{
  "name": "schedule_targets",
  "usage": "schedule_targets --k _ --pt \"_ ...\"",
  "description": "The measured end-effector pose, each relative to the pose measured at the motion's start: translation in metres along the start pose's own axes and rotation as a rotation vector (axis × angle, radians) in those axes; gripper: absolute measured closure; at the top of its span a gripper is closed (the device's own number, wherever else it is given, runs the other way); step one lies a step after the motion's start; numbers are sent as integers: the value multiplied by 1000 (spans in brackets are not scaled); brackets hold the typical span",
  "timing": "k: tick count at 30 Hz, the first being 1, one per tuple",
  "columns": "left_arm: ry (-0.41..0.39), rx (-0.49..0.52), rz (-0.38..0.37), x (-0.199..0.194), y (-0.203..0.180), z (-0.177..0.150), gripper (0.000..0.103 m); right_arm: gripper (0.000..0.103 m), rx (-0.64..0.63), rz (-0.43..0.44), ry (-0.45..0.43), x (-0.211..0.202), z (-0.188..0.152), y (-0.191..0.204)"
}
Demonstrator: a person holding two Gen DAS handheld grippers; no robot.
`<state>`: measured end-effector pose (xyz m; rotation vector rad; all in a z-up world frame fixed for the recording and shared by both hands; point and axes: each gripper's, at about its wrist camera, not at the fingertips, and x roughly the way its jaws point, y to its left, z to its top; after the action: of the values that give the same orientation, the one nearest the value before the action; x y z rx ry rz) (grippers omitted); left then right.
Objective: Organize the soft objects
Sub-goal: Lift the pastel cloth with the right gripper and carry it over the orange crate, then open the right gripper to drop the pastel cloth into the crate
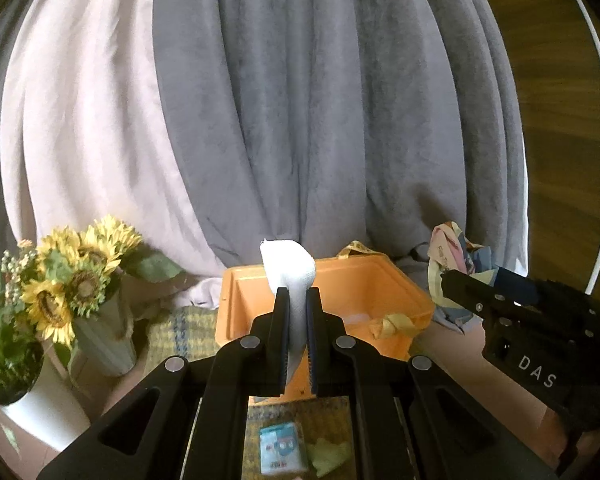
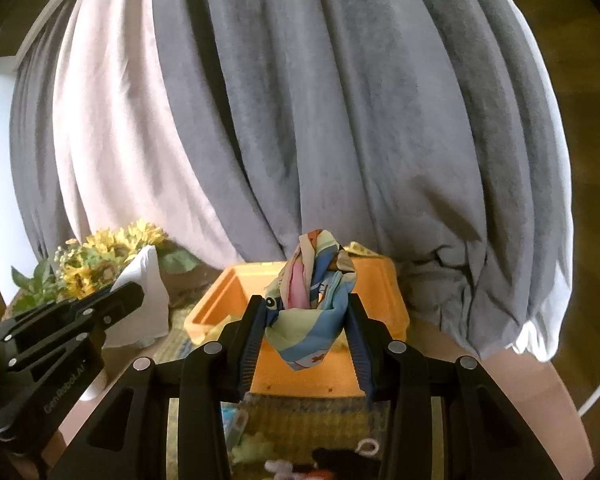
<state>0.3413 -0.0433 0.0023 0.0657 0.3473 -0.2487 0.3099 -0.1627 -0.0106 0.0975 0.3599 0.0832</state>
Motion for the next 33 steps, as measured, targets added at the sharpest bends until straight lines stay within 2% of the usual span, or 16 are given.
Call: schedule_targets --k 16,29,33 --pt "21 33 23 86 14 17 94 62 -55 -1 35 90 25 -5" --pt "158 80 4 172 20 2 94 62 -67 -20 177 169 24 -21" --pt "225 62 -20 193 20 -6 89 62 -60 -19 229 188 17 -25"
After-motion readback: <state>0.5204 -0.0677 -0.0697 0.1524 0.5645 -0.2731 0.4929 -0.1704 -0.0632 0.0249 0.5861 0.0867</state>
